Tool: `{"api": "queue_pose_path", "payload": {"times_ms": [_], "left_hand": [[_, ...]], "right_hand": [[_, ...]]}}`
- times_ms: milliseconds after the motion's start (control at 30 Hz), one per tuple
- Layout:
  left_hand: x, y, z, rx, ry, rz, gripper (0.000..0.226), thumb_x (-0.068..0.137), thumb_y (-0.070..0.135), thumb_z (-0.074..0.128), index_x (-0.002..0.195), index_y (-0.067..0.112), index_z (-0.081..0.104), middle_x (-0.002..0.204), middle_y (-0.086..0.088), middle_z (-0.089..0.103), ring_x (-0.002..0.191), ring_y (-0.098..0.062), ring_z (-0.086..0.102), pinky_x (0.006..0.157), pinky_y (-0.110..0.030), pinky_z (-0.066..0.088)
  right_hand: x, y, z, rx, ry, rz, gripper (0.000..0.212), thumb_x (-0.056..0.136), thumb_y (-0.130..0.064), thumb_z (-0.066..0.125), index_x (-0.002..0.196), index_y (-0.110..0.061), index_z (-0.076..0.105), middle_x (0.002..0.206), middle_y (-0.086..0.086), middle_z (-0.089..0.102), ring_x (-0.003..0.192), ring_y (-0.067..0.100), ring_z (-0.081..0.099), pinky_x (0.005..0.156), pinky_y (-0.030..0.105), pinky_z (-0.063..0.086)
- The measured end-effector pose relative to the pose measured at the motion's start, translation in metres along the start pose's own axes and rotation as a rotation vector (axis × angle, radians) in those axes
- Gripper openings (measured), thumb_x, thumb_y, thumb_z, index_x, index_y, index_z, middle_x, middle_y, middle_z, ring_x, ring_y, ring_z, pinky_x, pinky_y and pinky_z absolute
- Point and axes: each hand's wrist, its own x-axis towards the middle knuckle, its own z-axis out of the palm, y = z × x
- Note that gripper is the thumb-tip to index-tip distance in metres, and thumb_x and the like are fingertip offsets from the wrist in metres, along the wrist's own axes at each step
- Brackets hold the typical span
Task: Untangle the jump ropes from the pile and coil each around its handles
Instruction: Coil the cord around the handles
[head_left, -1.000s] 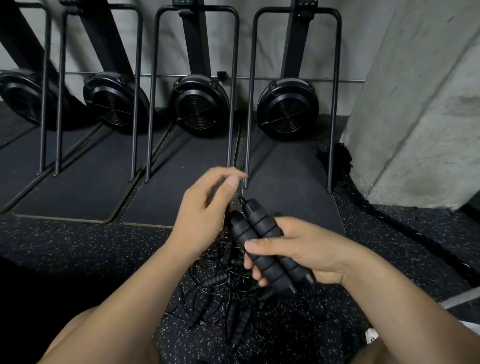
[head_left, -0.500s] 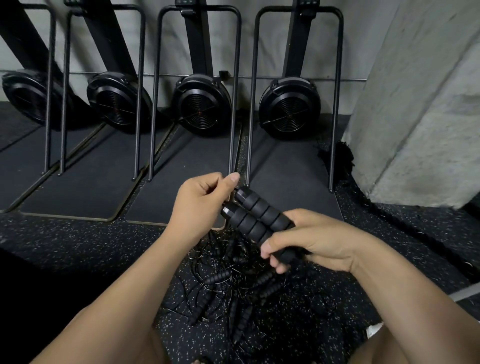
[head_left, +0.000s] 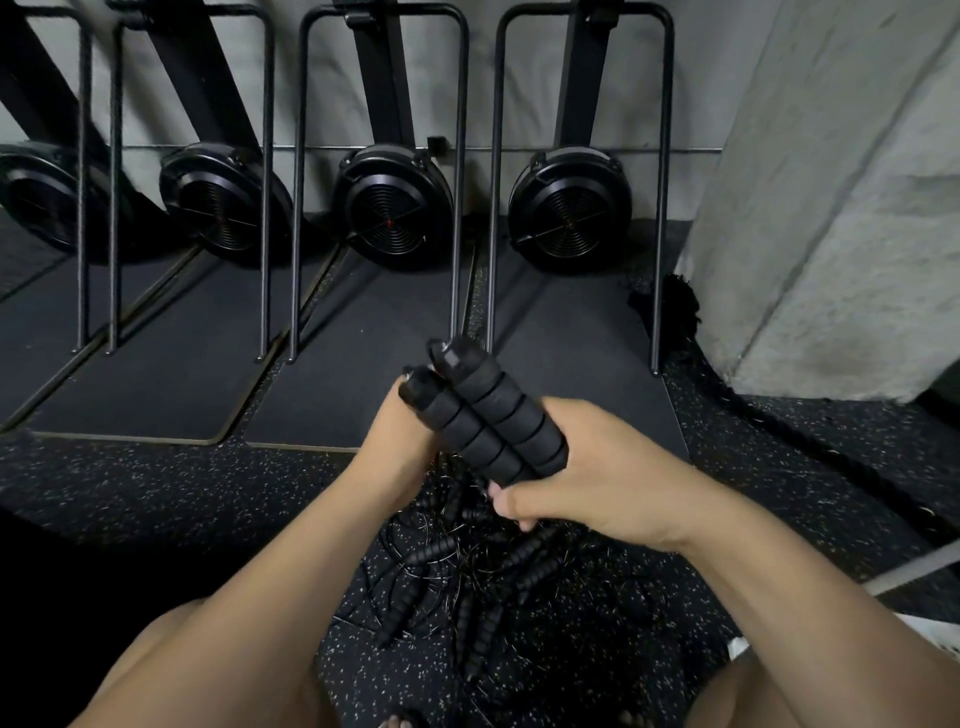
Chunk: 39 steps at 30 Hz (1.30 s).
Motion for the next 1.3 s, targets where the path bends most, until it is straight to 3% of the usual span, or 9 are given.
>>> {"api": "queue_pose_path", "payload": {"times_ms": [100,267,333,400,533,833,1000,1133,1300], "left_hand": [[-0.007,-0.008,0.013,0.102,-0.092,-0.013,0.038,0.098,0.024,0.052,0.097,-0.013,0.056,0.081,-0.021,0.06,0.073,-0.029,0.052,0.066,-0.044,0.044],[-0.023,-0.016,0.034,0.333,-0.265,-0.071,0.029,0.092,0.019,0.044,0.067,0.013,0.055,0.044,0.005,0.055,0.049,-0.007,0.053,0.066,-0.032,0.046],[-0.027,-0.015,0.038,0.356,-0.258,-0.08,0.041,0.101,0.002,0.043,0.066,0.018,0.054,0.048,0.008,0.056,0.046,-0.001,0.05,0.058,-0.024,0.042],[-0.024,-0.016,0.036,0.395,-0.235,-0.064,0.052,0.11,0.016,0.047,0.059,0.022,0.055,0.052,0.01,0.056,0.047,-0.008,0.046,0.053,-0.029,0.036],[-0.025,-0.01,0.028,0.523,-0.3,0.01,0.059,0.112,0.052,0.041,0.074,0.015,0.067,0.049,0.01,0.044,0.044,-0.009,0.04,0.05,-0.025,0.032],[-0.029,-0.004,0.004,0.602,-0.419,0.176,0.037,0.103,0.031,0.071,0.073,0.009,0.063,0.053,0.016,0.047,0.049,-0.002,0.04,0.052,-0.017,0.031],[-0.024,0.0,-0.011,0.541,-0.433,0.214,0.032,0.098,0.035,0.076,0.075,0.014,0.072,0.058,0.015,0.058,0.055,-0.001,0.045,0.059,-0.021,0.035],[-0.015,-0.001,-0.022,0.454,-0.469,0.182,0.031,0.091,0.041,0.081,0.076,0.015,0.07,0.067,0.003,0.056,0.065,-0.015,0.045,0.065,-0.03,0.036],[-0.008,-0.006,-0.027,0.25,-0.504,0.132,0.026,0.1,0.02,0.064,0.078,0.007,0.059,0.074,-0.008,0.054,0.065,-0.017,0.044,0.06,-0.03,0.041]], "right_hand": [[0.005,0.001,0.002,0.126,0.166,-0.056,0.042,0.082,0.006,0.081,0.109,-0.023,0.068,0.109,0.014,0.073,0.075,0.026,0.074,0.082,0.048,0.064],[0.006,0.006,-0.001,0.346,0.05,-0.054,0.043,0.091,0.014,0.07,0.13,-0.002,0.065,0.109,0.026,0.077,0.084,0.055,0.069,0.072,0.042,0.058],[0.007,0.007,-0.007,0.362,0.078,-0.049,0.039,0.092,0.017,0.066,0.129,0.004,0.065,0.112,0.017,0.079,0.083,0.043,0.072,0.066,0.039,0.055],[0.007,0.01,-0.018,0.361,0.109,-0.019,0.033,0.091,0.02,0.064,0.122,0.01,0.064,0.107,0.011,0.079,0.079,0.029,0.07,0.063,0.035,0.055],[0.008,0.019,-0.038,0.31,0.183,0.055,0.045,0.087,0.021,0.067,0.125,-0.001,0.056,0.096,0.01,0.074,0.077,0.026,0.068,0.064,0.037,0.055],[0.021,0.041,-0.049,-0.325,0.146,0.245,0.083,0.083,0.002,0.072,0.14,-0.045,0.034,0.086,0.011,0.078,0.063,0.018,0.071,0.062,0.034,0.06],[0.025,0.055,-0.029,-0.745,-0.26,0.393,0.053,0.084,-0.006,0.077,0.126,-0.025,0.05,0.092,0.003,0.078,0.076,0.023,0.075,0.063,0.037,0.059],[0.015,0.046,-0.014,-0.444,-0.607,0.354,0.032,0.085,0.009,0.074,0.105,-0.014,0.064,0.093,-0.002,0.077,0.071,0.014,0.072,0.059,0.029,0.059],[0.004,0.025,-0.026,0.033,-0.532,0.121,0.03,0.087,0.02,0.07,0.112,0.004,0.066,0.104,0.013,0.075,0.079,0.021,0.068,0.062,0.03,0.056]]}}
